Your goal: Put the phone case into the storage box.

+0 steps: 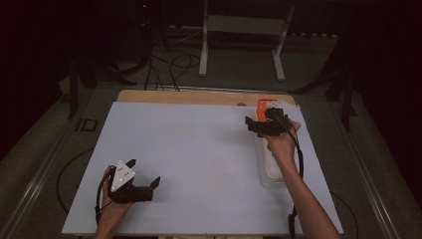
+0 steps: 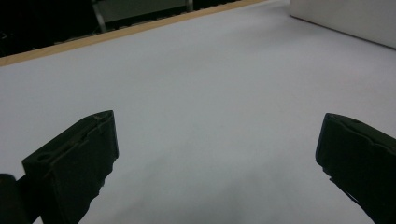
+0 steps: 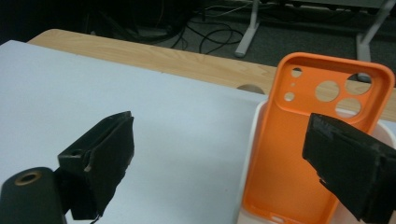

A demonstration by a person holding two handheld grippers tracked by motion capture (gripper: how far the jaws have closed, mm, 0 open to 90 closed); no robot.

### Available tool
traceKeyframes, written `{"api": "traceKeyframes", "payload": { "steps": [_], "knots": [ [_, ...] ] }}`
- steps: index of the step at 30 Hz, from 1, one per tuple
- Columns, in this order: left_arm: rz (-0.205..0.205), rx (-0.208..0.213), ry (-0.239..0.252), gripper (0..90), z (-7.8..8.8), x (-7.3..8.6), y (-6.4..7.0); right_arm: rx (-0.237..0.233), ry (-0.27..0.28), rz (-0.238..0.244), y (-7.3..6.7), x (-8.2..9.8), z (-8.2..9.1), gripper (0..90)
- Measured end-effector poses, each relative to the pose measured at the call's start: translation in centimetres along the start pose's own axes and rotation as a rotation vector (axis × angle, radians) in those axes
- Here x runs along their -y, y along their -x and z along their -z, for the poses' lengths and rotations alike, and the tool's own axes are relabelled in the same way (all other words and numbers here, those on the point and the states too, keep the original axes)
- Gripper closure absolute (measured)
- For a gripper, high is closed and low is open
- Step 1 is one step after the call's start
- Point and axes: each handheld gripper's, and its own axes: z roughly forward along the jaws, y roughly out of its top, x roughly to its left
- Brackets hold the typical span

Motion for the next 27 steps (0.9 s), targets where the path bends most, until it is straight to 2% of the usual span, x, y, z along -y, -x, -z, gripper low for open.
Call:
{"api": "traceKeyframes", "payload": {
  "steps": [27],
  "knots": [
    [0.0,0.001,-0.002,0.0,0.0,0.0,0.1,-0.112,-0.009,0.077,-2.2,2.0,2.5,8.9]
  ]
}}
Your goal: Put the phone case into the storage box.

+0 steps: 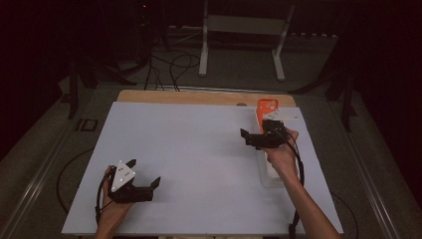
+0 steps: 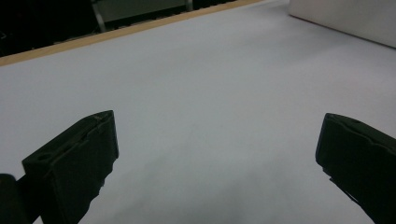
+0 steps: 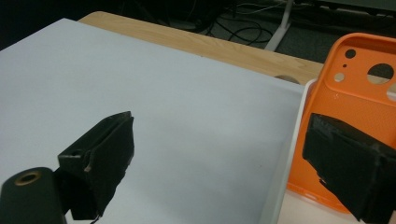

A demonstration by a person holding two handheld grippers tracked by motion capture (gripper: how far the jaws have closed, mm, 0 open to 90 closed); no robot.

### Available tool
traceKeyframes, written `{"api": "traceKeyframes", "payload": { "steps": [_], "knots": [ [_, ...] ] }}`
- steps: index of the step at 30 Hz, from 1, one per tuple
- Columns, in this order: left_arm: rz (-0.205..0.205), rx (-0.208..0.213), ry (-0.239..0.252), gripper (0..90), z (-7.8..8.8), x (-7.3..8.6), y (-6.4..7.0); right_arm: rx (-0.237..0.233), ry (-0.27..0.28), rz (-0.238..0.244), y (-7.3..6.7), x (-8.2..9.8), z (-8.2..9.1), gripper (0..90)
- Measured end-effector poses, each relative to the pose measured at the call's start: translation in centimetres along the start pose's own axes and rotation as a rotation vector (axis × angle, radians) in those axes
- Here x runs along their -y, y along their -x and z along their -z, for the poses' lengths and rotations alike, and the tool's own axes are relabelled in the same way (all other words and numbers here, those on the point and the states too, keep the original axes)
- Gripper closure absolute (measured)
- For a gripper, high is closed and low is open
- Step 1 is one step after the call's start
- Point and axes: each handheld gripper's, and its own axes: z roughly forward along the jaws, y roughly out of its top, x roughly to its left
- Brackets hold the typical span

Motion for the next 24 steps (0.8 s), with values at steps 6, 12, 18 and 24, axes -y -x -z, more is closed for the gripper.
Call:
{"api": "traceKeyframes", "payload": {
  "steps": [6,12,18,24],
  "knots": [
    [0.0,0.0,0.0,0.0,0.0,0.0,0.0,-0.015,-0.004,0.011,-0.4,0.4,0.6,8.9],
    [0.0,0.0,0.0,0.0,0.0,0.0,0.0,-0.031,-0.007,0.026,-0.9,0.9,1.3,8.9],
    [0.001,0.0,0.0,0.0,0.0,0.0,0.1,-0.052,-0.01,0.031,-1.3,1.4,1.7,8.9],
    [0.001,-0.001,-0.001,0.0,0.0,0.0,0.0,-0.063,-0.007,0.04,-1.7,1.9,2.1,8.9]
  ]
}}
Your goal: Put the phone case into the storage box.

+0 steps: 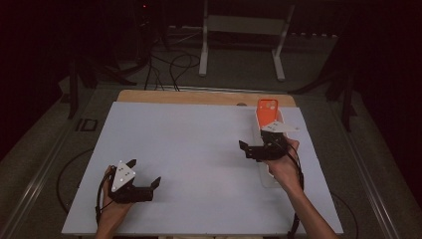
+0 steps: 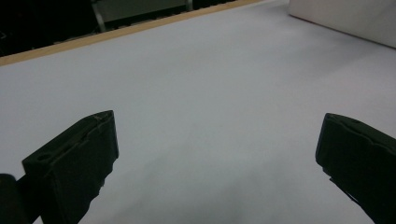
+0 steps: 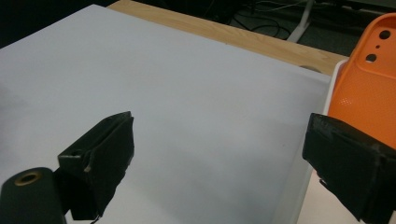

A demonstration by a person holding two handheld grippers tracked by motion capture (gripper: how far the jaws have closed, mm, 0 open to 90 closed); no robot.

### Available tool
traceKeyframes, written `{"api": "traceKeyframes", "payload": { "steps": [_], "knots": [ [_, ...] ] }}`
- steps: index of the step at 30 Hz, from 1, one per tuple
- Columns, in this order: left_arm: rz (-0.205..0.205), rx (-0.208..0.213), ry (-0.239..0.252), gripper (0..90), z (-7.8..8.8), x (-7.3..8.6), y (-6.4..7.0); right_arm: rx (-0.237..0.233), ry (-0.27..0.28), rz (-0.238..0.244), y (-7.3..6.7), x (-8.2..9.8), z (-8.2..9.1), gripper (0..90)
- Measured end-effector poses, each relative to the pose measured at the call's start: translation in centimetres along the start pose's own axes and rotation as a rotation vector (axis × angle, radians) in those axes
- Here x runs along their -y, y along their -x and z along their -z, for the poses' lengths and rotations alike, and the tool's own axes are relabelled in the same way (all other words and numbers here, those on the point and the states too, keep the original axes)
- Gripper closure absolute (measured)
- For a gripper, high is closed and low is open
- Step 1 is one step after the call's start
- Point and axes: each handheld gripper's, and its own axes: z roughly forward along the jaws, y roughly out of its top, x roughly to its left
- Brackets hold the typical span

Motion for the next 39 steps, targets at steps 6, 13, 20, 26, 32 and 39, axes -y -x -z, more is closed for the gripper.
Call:
{"api": "traceKeyframes", "payload": {
  "steps": [6,13,20,26,32,39],
  "knots": [
    [0.0,0.001,0.0,0.0,0.0,0.0,0.0,-0.007,0.014,-0.003,-0.2,0.4,0.5,8.8],
    [-0.001,0.002,-0.001,0.0,-0.1,0.0,0.1,-0.01,0.023,-0.007,-0.3,0.8,1.0,8.8],
    [0.0,0.002,-0.001,0.0,-0.1,0.0,0.1,-0.007,0.038,0.009,-0.7,1.4,1.6,8.8],
    [0.0,0.001,0.001,0.0,0.0,0.0,0.0,-0.017,0.048,0.02,-1.2,2.1,2.0,8.9],
    [0.001,-0.001,0.001,0.0,0.0,0.0,0.0,-0.023,0.066,0.019,-1.7,2.6,2.5,8.8],
    [0.0,0.0,0.002,0.0,0.0,0.0,0.0,-0.041,0.083,0.015,-2.2,3.3,2.9,8.8]
  ]
}}
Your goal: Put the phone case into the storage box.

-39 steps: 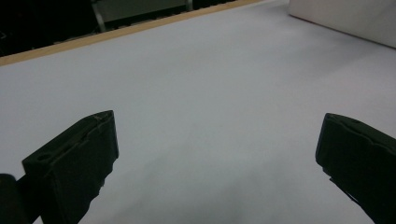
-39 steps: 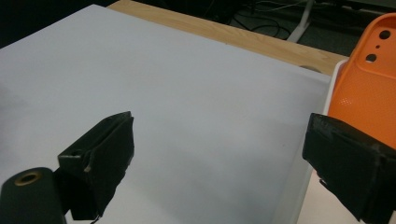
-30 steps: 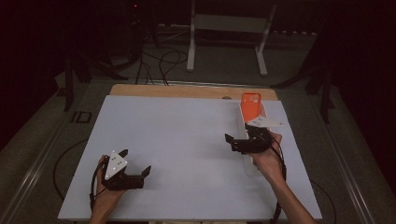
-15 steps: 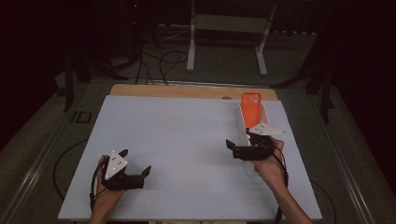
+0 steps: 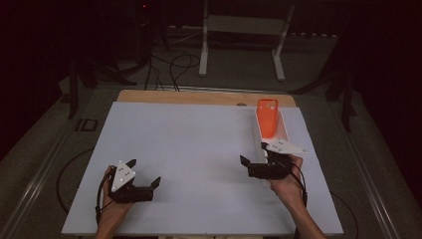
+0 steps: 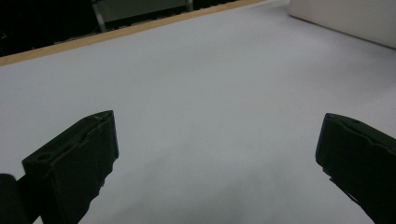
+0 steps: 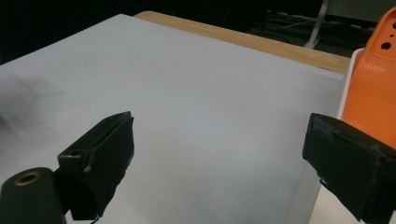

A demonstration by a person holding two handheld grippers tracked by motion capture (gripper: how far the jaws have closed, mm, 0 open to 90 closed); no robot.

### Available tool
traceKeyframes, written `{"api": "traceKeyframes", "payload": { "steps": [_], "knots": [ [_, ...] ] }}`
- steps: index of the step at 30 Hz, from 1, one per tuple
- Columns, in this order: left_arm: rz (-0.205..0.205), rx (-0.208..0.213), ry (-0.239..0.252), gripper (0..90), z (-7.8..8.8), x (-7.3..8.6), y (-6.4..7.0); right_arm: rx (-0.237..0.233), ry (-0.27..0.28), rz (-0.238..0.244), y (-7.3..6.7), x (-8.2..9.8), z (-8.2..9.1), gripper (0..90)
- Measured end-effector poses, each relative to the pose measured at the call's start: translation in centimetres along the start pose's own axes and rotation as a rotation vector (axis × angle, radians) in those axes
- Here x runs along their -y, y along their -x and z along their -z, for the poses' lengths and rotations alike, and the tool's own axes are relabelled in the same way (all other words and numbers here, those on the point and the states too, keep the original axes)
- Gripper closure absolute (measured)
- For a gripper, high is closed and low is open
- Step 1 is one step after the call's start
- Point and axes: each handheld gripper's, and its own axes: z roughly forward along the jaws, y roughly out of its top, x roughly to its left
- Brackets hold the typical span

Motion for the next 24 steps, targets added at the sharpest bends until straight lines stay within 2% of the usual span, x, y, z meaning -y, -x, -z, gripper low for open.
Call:
{"api": "traceKeyframes", "payload": {
  "steps": [13,19,24],
  "knots": [
    [-0.001,0.001,0.002,0.0,0.0,0.0,0.0,-0.019,0.025,0.017,-0.4,1.2,0.9,8.9],
    [0.0,0.0,0.004,0.0,0.1,0.0,-0.1,-0.012,0.055,0.049,-0.7,1.9,1.3,8.9],
    [0.003,-0.001,0.008,0.0,0.1,0.0,-0.1,-0.006,0.073,0.052,-0.7,2.5,1.7,8.8]
  ]
}}
